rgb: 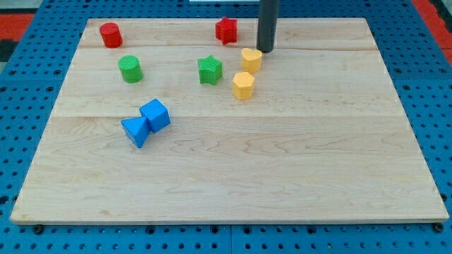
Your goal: Move the yellow heart parallel to the right of the red star
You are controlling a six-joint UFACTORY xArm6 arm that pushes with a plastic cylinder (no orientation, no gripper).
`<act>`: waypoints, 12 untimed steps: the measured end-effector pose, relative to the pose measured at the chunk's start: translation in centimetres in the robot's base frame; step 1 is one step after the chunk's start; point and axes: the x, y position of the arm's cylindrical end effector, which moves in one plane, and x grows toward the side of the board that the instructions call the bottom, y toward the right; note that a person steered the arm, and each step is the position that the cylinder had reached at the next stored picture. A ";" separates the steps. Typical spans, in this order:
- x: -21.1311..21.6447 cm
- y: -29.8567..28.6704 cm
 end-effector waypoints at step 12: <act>-0.4 7.1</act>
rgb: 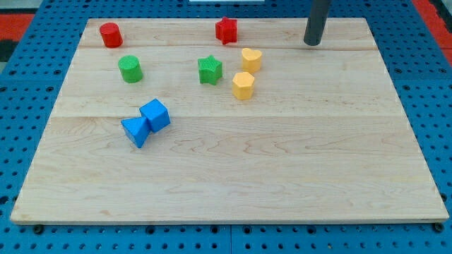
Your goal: Move the yellow heart parallel to the right of the red star
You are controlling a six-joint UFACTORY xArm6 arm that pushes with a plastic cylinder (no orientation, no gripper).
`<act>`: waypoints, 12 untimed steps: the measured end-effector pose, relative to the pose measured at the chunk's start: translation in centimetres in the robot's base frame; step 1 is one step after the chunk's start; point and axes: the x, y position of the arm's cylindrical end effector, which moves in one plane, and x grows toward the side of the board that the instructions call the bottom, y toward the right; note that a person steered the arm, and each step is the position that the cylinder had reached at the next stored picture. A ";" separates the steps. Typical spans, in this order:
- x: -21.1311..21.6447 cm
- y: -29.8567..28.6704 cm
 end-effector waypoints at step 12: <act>-3.6 -3.6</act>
